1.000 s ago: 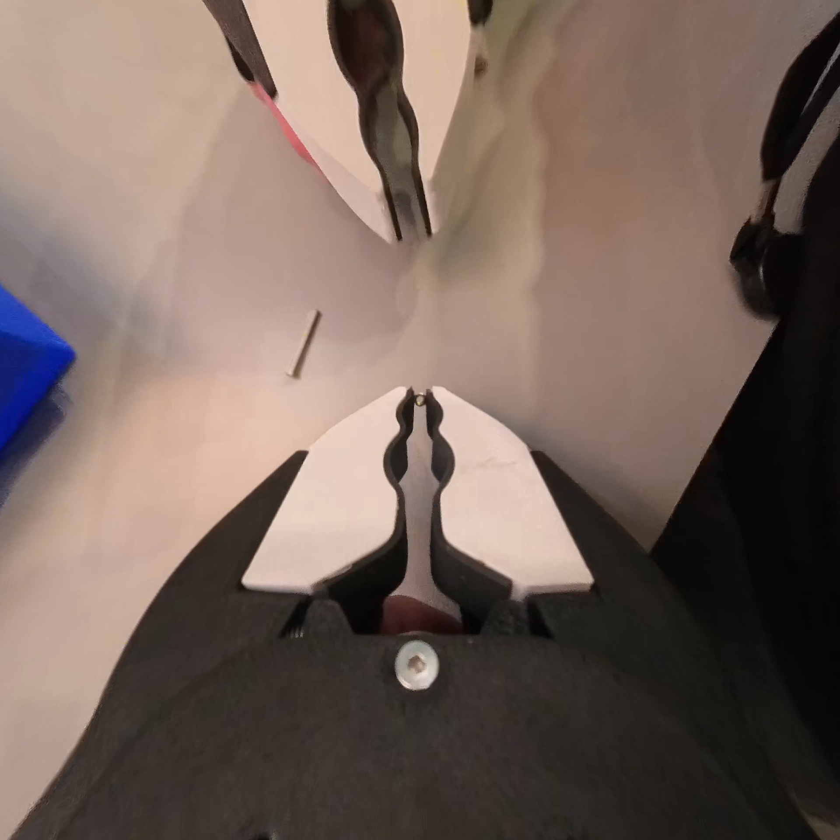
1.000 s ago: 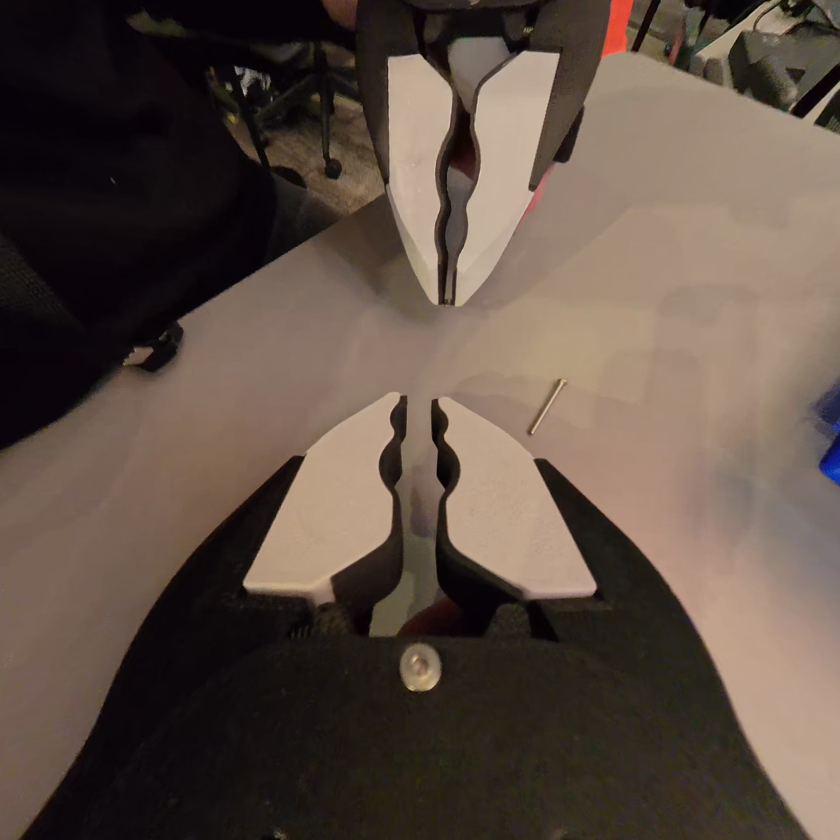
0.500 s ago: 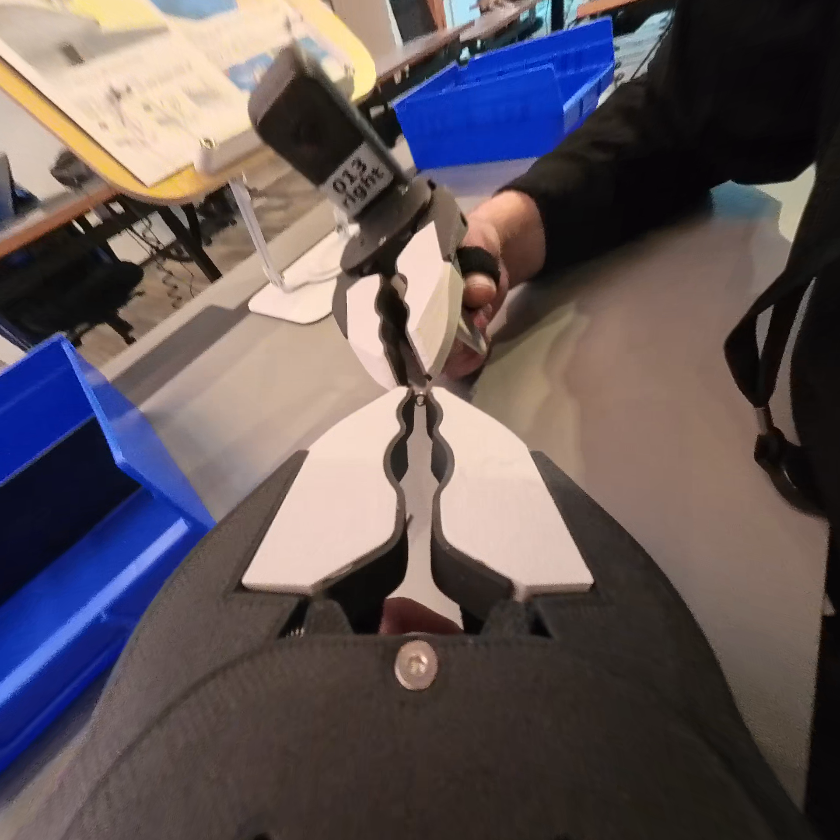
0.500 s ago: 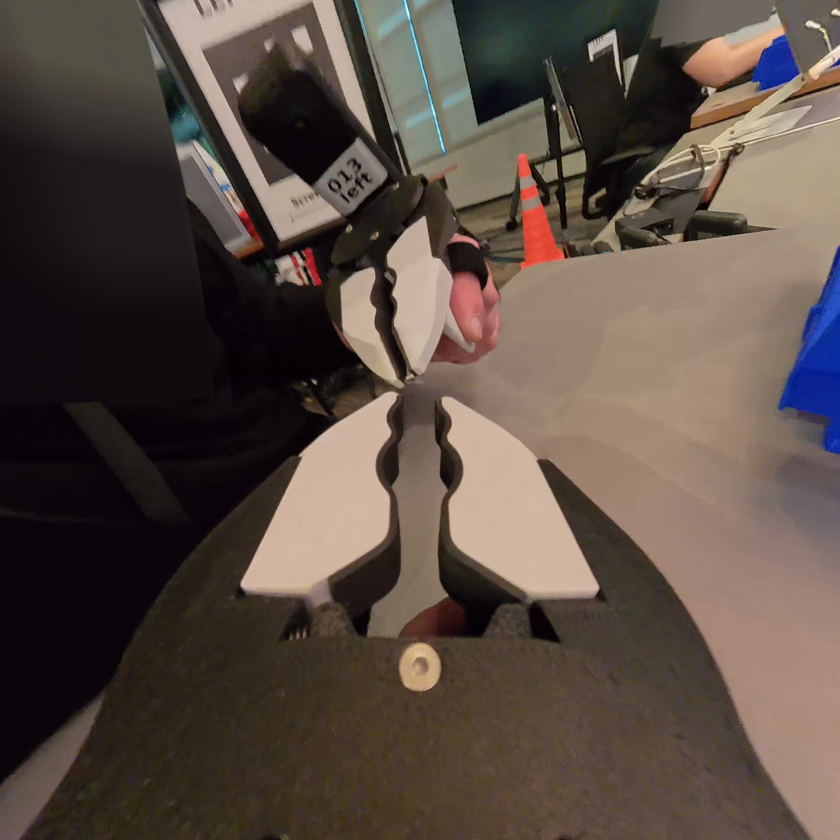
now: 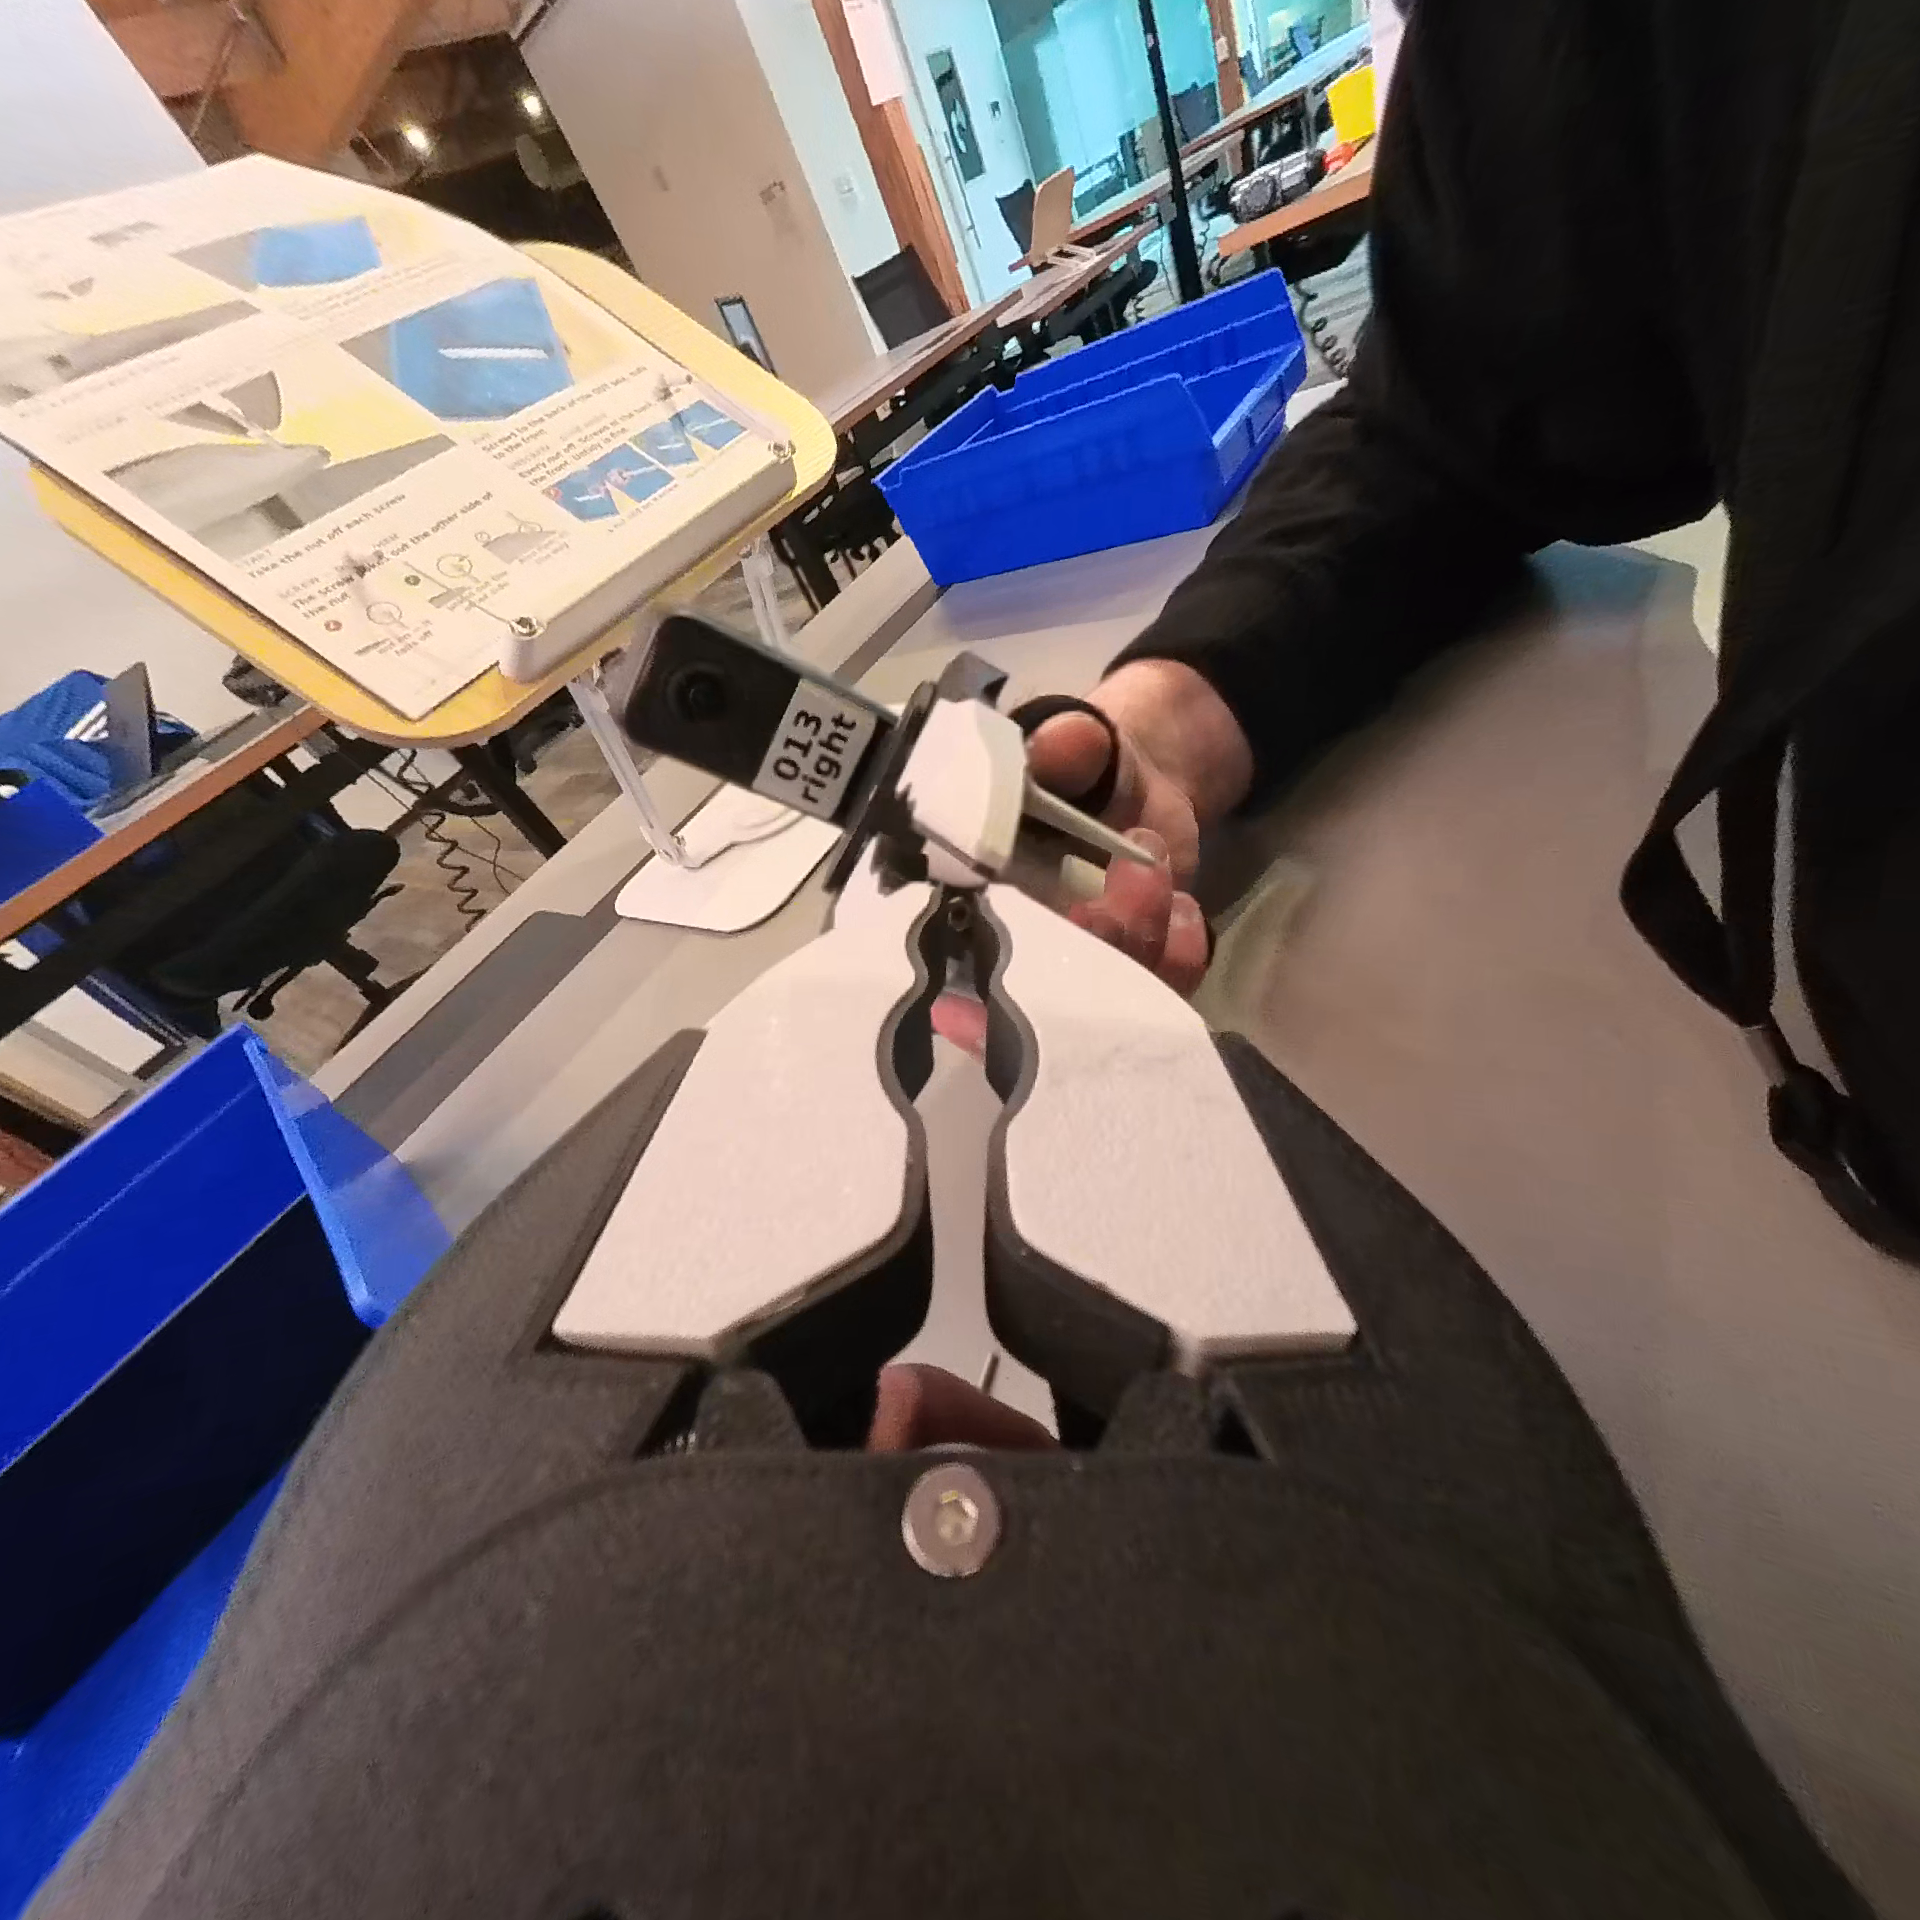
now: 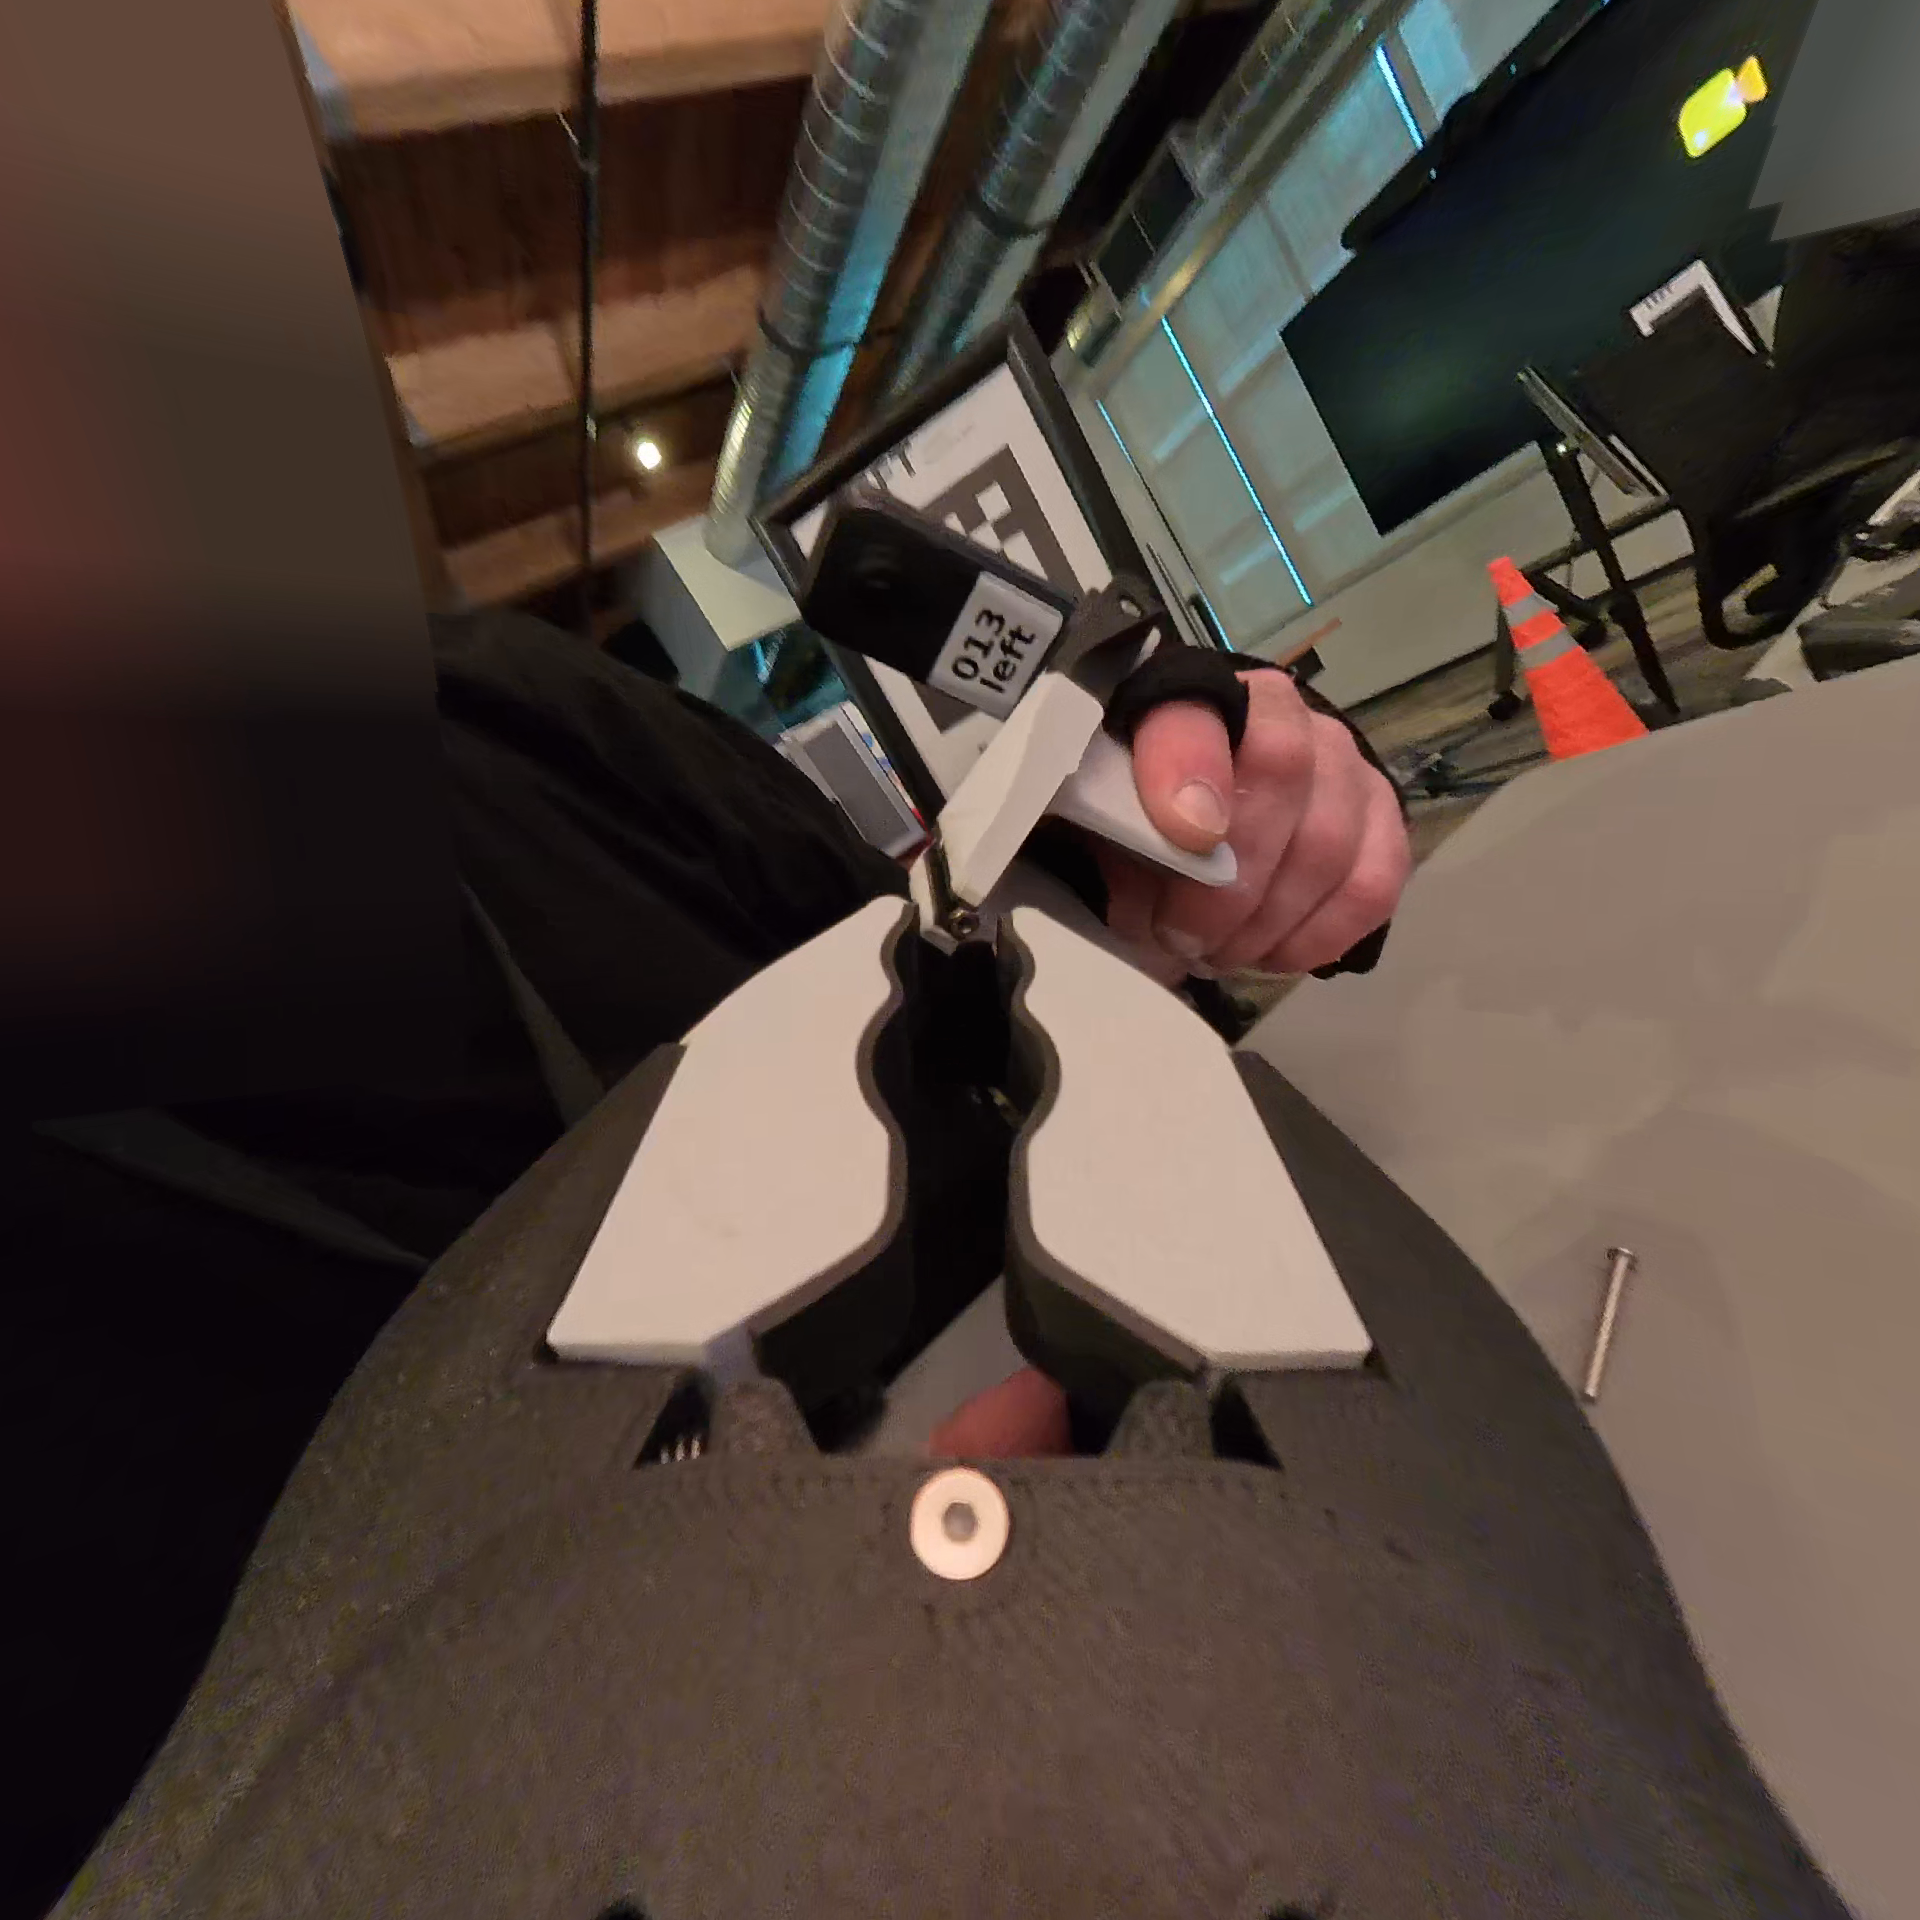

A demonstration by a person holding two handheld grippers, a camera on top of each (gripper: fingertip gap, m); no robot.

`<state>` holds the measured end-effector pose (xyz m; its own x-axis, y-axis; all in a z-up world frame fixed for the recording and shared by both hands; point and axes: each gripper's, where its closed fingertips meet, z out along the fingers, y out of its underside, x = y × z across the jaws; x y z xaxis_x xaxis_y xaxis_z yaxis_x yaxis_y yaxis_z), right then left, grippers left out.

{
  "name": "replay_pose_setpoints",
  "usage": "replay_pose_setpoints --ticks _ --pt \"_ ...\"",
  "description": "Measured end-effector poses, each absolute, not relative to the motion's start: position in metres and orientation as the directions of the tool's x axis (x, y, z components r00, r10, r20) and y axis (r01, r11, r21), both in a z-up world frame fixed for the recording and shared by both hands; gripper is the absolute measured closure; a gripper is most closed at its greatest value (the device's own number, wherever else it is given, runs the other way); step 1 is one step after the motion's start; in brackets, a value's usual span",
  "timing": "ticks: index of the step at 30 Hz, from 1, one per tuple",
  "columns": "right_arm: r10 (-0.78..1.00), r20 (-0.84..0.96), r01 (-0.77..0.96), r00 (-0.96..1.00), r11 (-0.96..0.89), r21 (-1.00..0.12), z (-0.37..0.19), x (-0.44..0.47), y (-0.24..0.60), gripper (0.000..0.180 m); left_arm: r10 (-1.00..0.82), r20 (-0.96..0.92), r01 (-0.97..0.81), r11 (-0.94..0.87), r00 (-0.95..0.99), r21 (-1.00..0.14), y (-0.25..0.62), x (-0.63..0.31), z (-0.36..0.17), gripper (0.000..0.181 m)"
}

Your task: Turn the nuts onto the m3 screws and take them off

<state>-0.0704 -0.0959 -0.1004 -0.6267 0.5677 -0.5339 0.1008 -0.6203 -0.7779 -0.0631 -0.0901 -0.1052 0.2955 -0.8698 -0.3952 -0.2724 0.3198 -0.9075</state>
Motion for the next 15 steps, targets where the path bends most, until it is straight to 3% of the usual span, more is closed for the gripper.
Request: replay_pose_setpoints --ticks 15 --pt "0.457 -0.545 0.063 -0.703 -0.723 -0.688 -0.084 -0.064 -0.097 0.174 -0.818 -0.512 -0.303 0.434 0.262 -0.849 -0.092 -0.055 -0.091 0.176"
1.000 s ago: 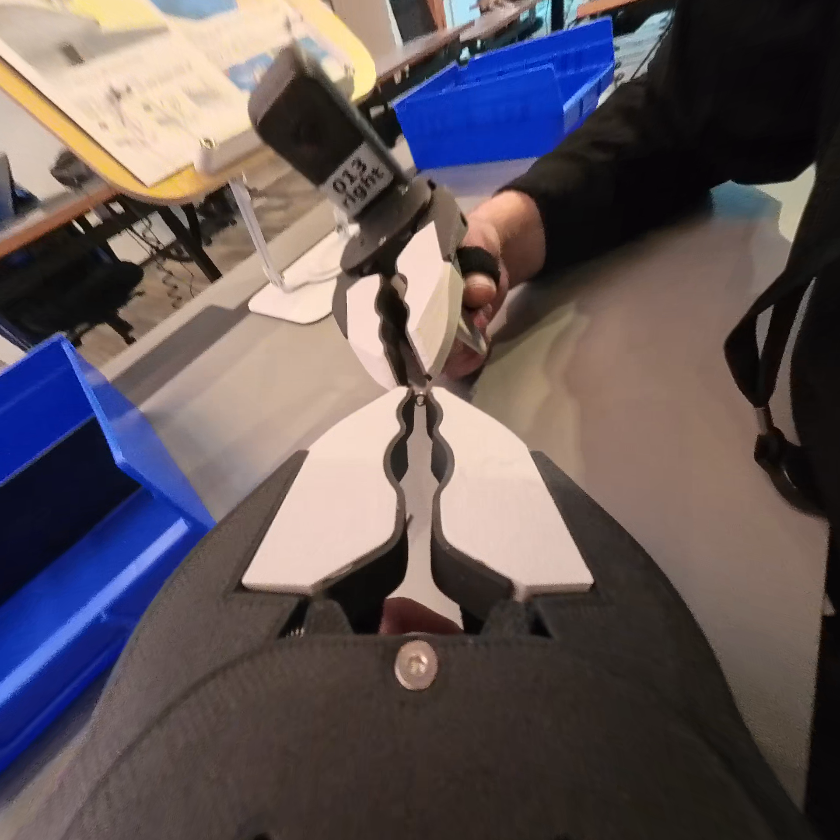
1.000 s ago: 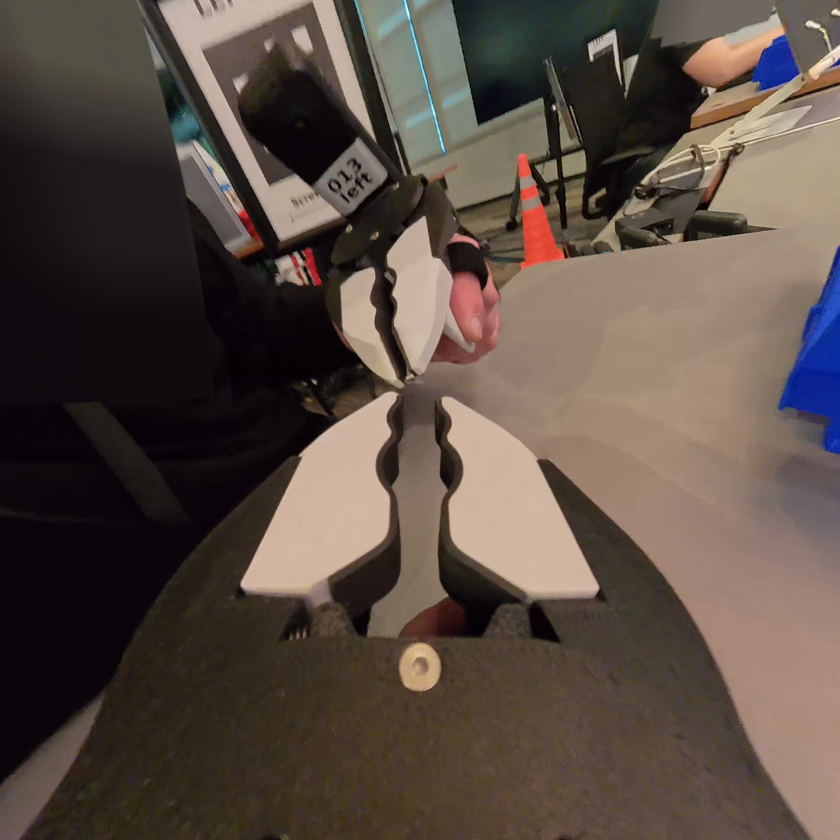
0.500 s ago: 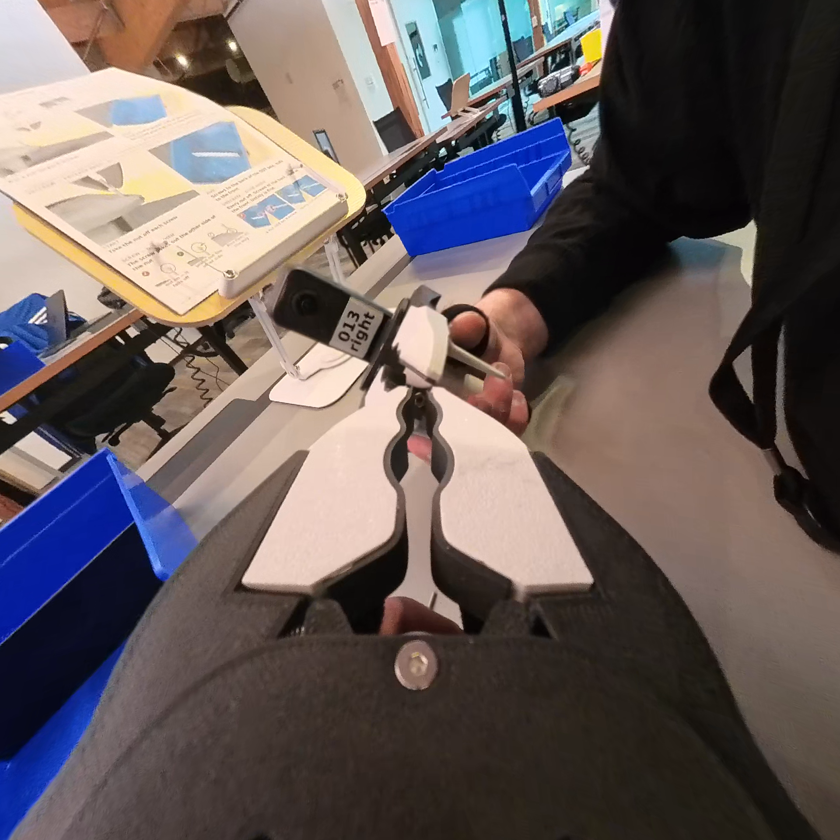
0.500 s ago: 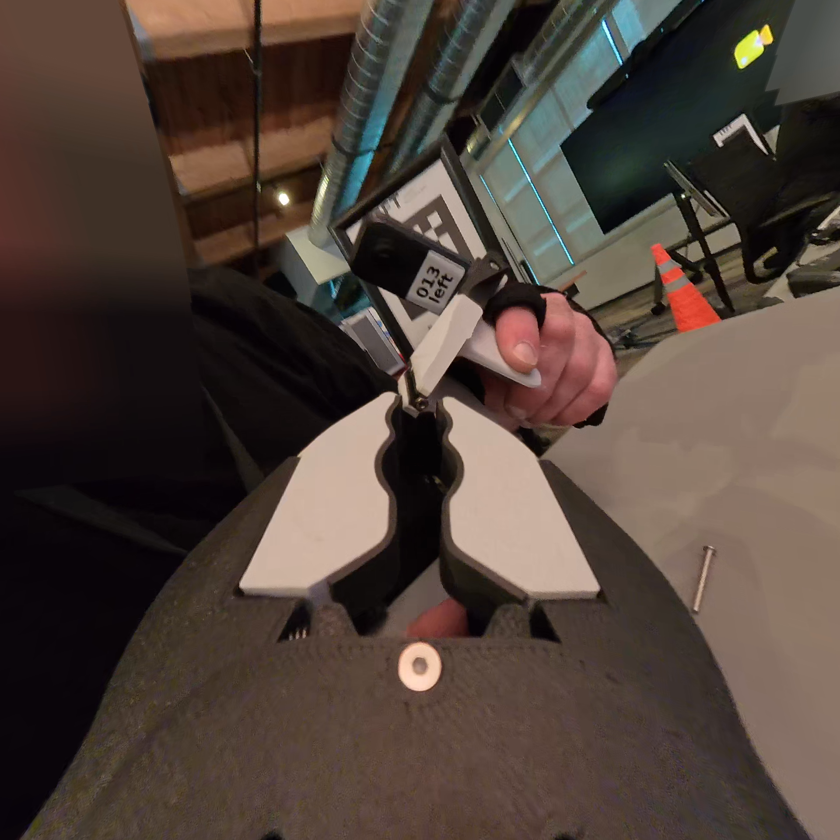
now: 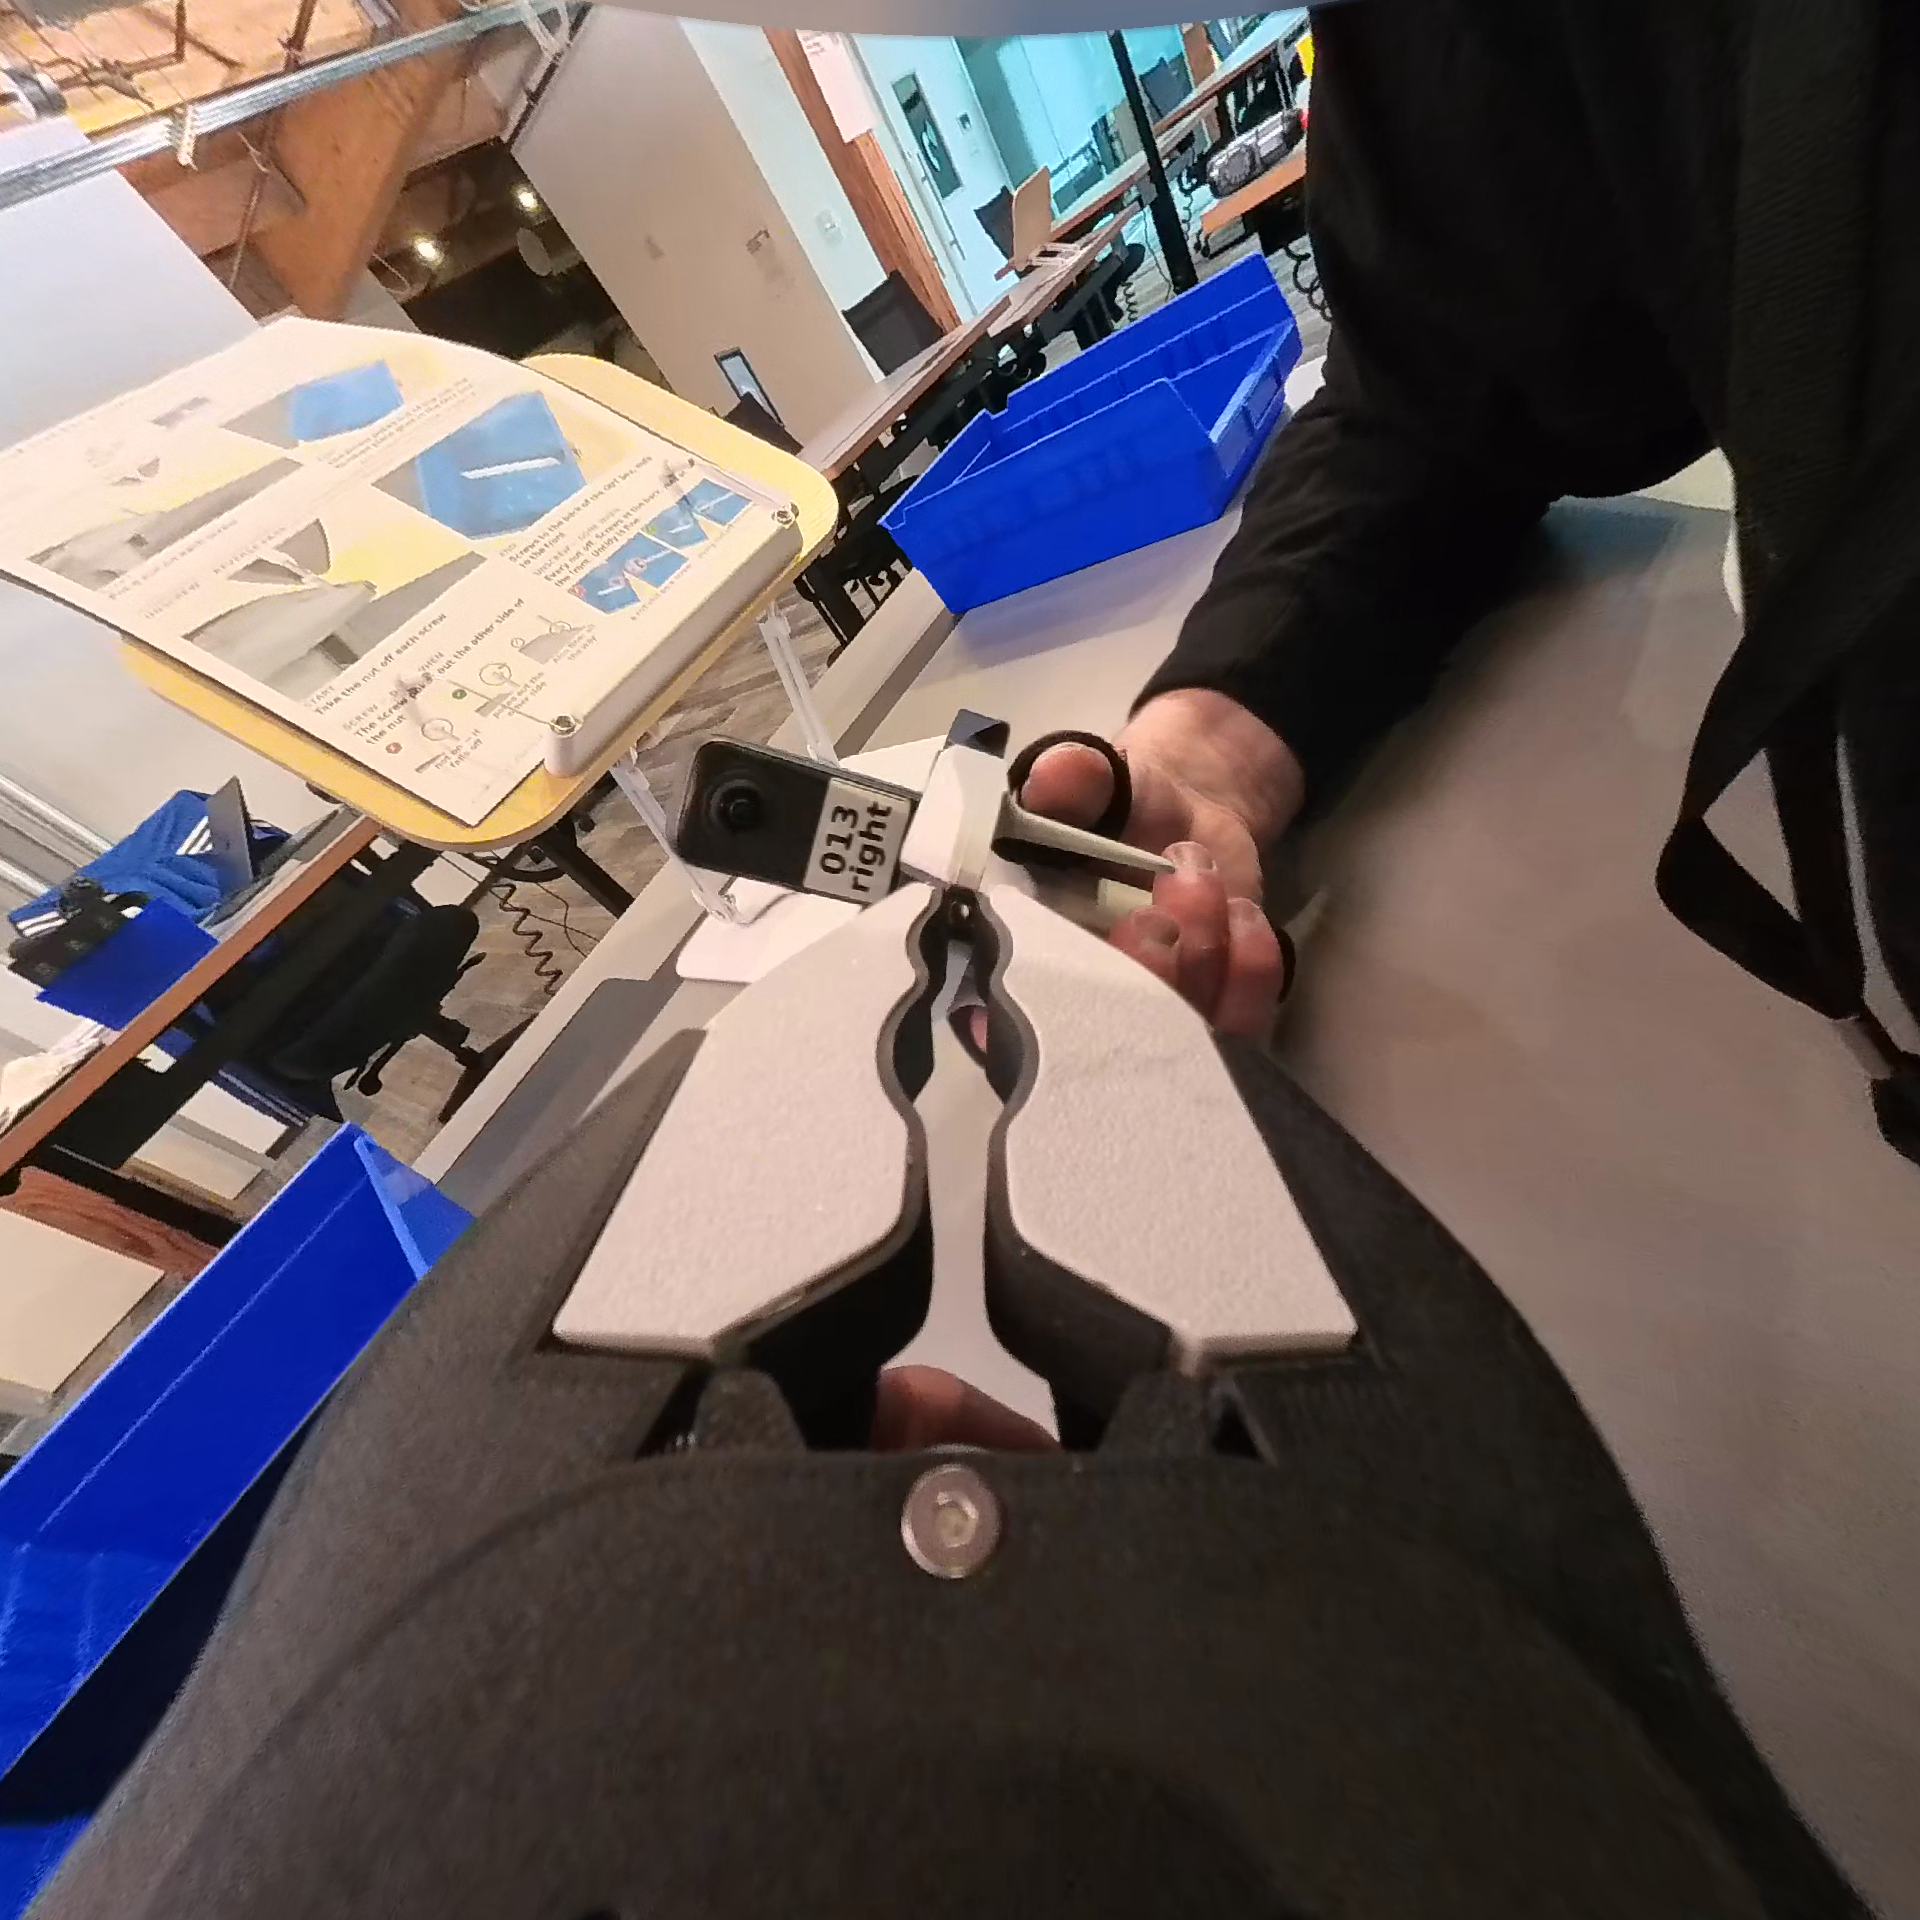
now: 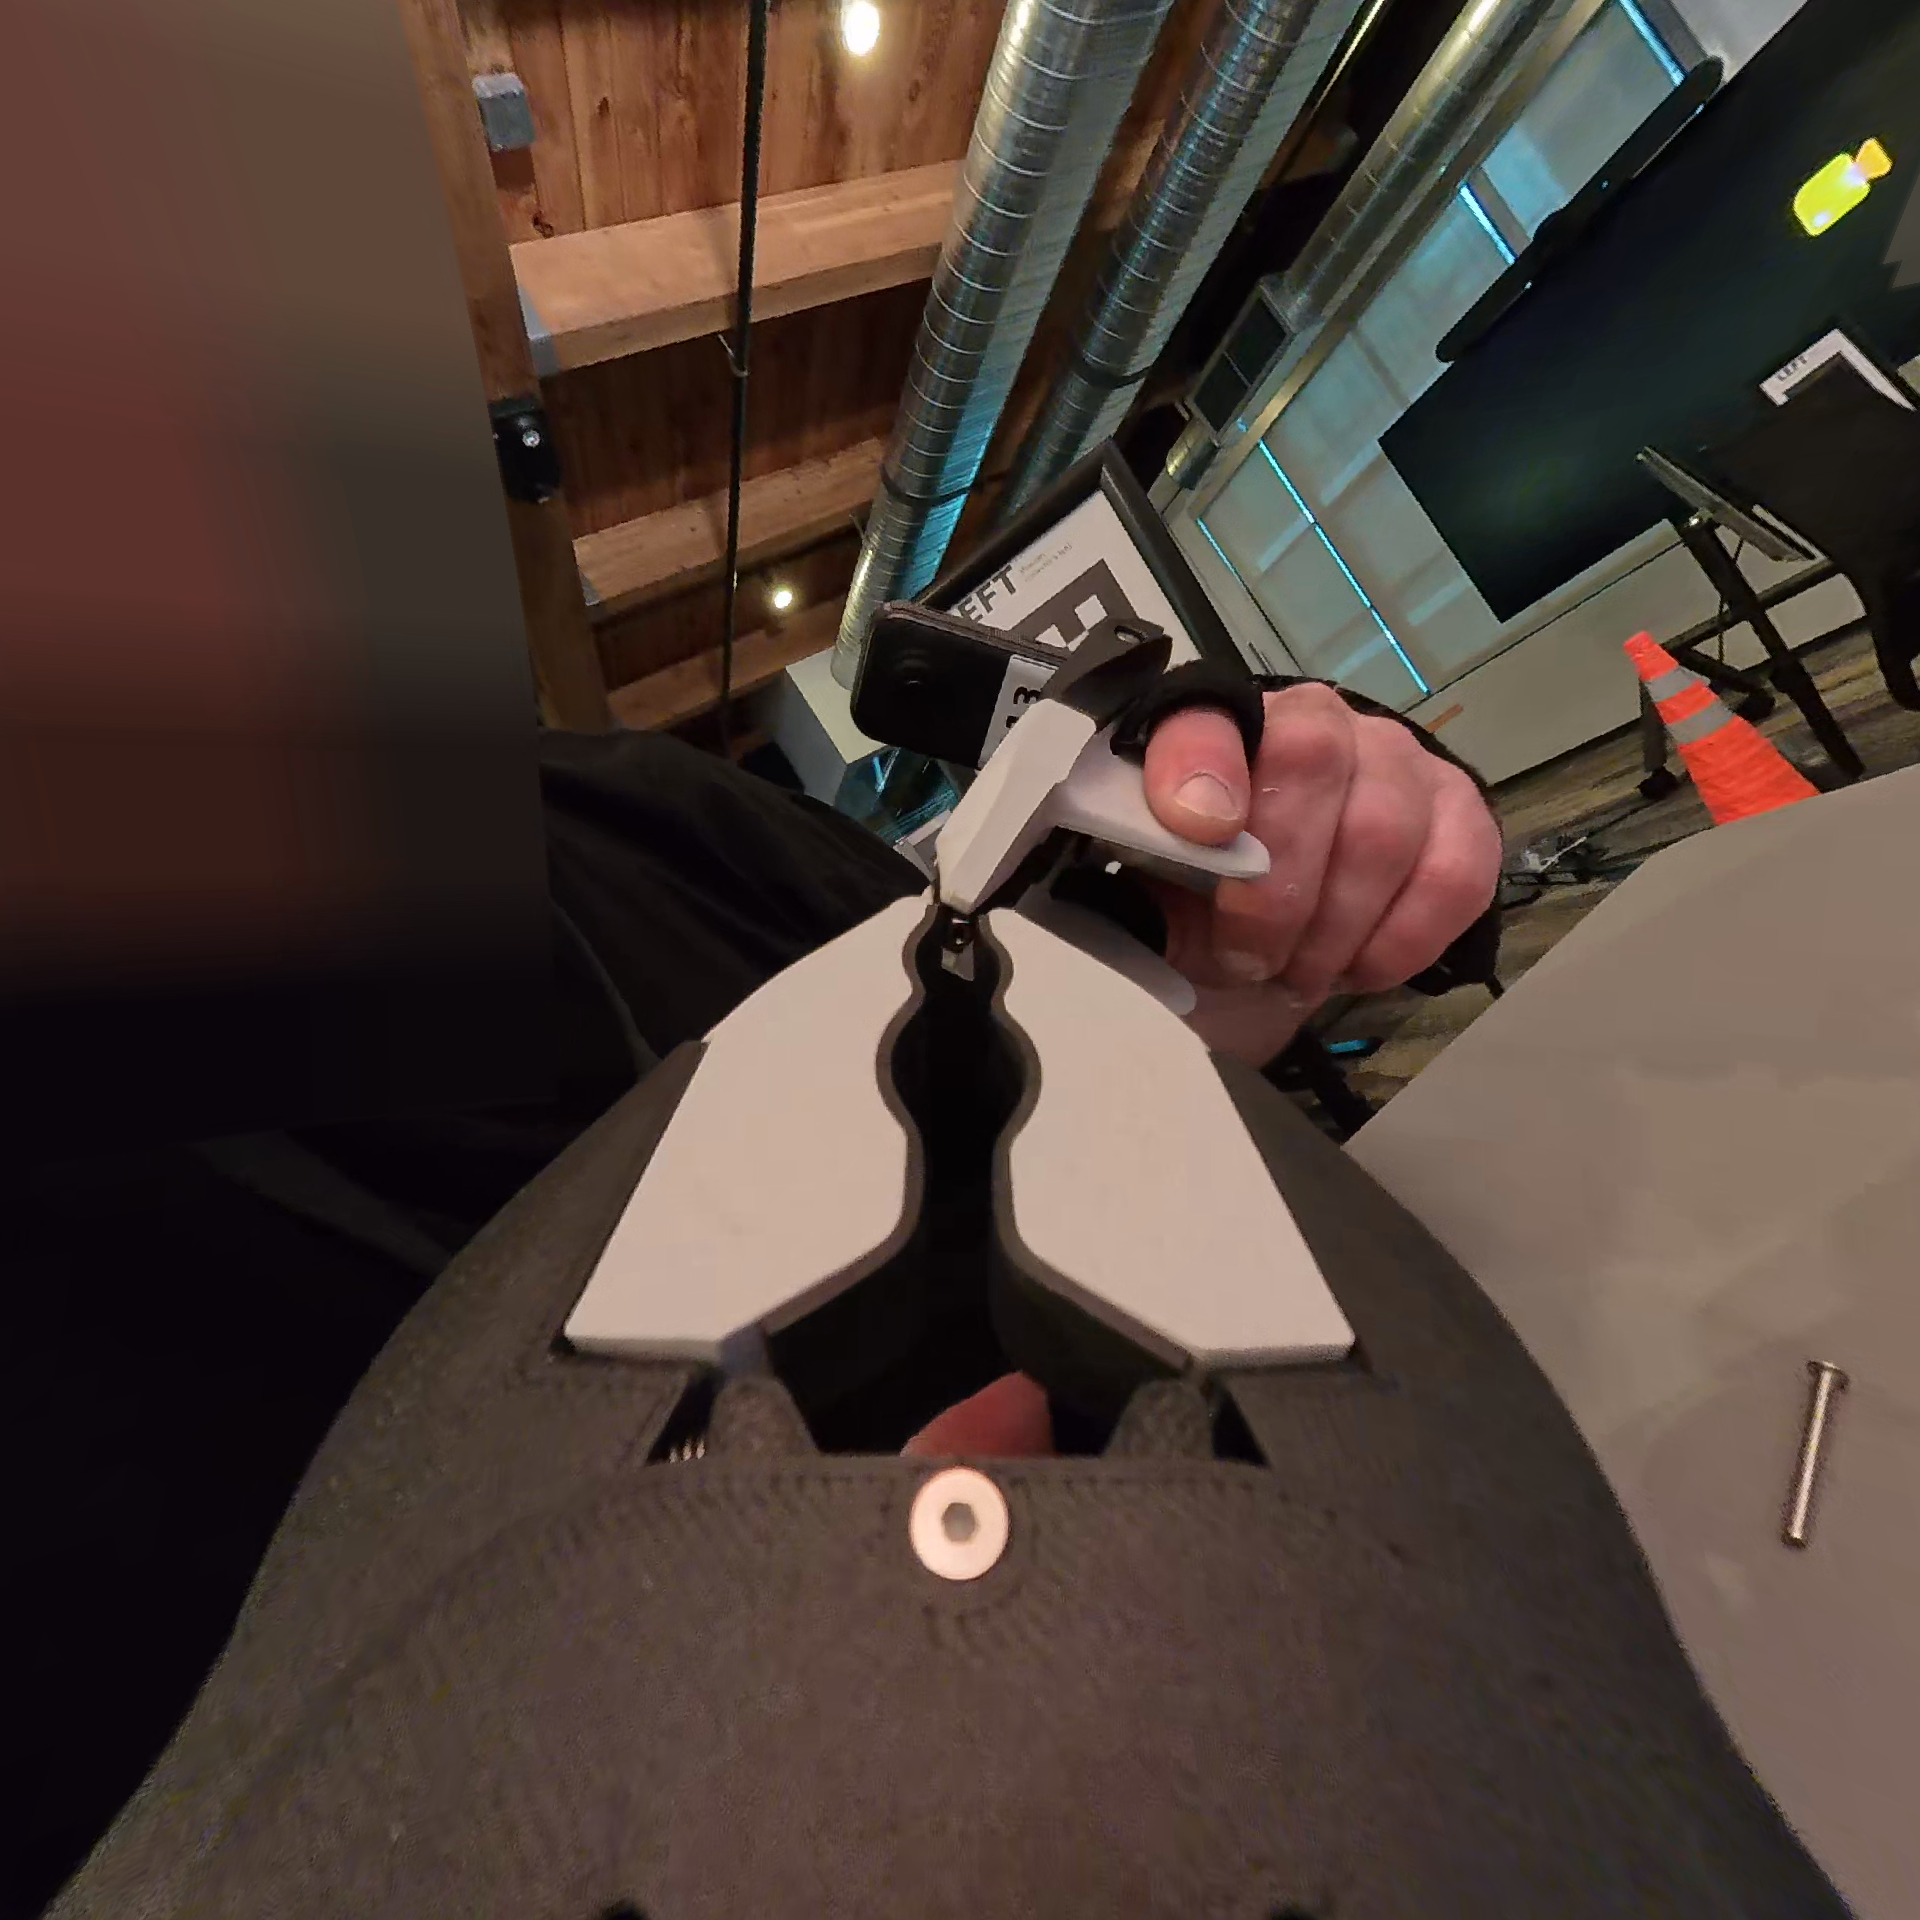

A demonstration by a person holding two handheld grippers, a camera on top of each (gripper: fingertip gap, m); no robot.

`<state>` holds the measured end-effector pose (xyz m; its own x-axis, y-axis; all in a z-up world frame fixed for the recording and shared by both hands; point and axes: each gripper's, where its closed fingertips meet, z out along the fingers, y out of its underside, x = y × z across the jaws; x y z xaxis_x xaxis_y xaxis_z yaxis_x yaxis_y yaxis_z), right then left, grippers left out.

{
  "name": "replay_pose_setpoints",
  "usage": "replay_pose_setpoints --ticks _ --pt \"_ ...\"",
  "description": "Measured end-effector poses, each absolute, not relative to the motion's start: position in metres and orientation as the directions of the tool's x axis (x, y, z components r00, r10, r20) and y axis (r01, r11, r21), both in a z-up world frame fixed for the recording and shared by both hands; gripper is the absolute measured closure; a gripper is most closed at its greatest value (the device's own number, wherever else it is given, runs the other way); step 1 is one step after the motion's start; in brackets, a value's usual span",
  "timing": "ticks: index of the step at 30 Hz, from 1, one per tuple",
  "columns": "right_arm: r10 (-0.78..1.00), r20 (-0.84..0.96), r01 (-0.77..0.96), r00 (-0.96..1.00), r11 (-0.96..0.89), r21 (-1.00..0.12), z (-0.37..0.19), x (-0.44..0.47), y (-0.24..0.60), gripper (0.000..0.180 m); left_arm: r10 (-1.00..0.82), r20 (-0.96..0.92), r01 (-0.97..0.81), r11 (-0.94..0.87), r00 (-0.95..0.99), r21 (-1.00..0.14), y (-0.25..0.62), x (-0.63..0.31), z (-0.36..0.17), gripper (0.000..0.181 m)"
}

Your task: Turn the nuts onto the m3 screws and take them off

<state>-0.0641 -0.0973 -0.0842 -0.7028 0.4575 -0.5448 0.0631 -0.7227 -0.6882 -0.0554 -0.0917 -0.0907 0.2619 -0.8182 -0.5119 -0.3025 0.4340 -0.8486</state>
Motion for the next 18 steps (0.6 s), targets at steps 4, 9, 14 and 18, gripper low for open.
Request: replay_pose_setpoints --ticks 4,9,14,18 --pt "0.506 -0.512 0.007 -0.694 -0.706 -0.708 -0.082 -0.063 -0.096 0.175 -0.805 -0.528 -0.315 0.445 0.269 -0.838 -0.090 -0.054 -0.088 0.176" --pt "0.591 -0.478 -0.079 -0.649 -0.678 -0.731 -0.079 -0.057 -0.082 0.175 -0.803 -0.521 -0.306 0.438 0.289 -0.845 -0.090 -0.060 -0.080 0.173" --pt "0.704 -0.409 -0.087 -0.580 -0.553 -0.829 -0.088 -0.051 -0.082 0.174 -0.852 -0.462 -0.454 0.320 0.246 -0.832 -0.079 -0.081 -0.112 0.164" --pt "0.745 -0.379 -0.088 -0.549 -0.502 -0.861 -0.094 -0.043 -0.082 0.175 -0.898 -0.395 -0.607 0.206 0.195 -0.767 -0.068 -0.109 -0.157 0.161"
